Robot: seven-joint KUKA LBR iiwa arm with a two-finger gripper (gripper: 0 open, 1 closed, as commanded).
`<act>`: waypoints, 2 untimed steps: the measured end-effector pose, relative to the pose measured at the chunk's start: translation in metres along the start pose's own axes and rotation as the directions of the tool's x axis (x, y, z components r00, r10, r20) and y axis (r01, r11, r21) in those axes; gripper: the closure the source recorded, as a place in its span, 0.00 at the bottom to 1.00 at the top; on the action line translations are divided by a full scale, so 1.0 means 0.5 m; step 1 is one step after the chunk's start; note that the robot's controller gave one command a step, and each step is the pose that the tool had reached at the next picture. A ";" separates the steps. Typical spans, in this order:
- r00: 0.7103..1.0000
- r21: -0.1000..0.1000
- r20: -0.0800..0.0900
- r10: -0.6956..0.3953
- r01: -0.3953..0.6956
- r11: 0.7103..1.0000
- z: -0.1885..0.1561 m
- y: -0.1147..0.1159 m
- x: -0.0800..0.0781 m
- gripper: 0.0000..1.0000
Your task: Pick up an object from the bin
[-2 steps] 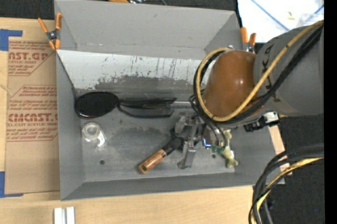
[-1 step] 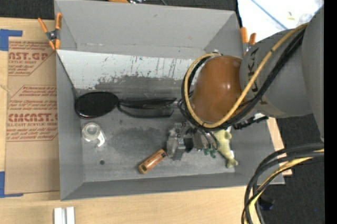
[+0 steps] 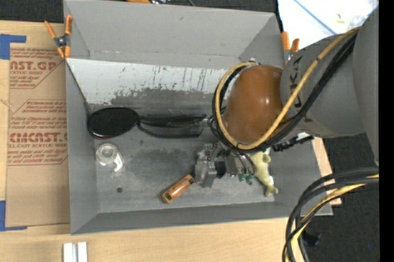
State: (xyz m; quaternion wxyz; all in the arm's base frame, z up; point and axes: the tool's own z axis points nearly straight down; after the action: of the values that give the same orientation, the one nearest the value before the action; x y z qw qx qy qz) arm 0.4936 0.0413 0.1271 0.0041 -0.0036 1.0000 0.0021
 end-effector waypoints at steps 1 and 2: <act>0.975 -0.001 0.002 0.220 -0.220 0.975 0.091 0.135 -0.006 1.00; 1.000 0.000 -0.003 -0.002 0.002 1.000 -0.020 -0.010 0.019 1.00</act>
Offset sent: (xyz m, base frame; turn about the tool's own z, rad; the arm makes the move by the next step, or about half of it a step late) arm -0.0105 -0.0170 0.0191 -0.0010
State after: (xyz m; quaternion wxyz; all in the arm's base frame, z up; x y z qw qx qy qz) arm 0.4842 0.0360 0.1370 0.0026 -0.0045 1.0000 0.0018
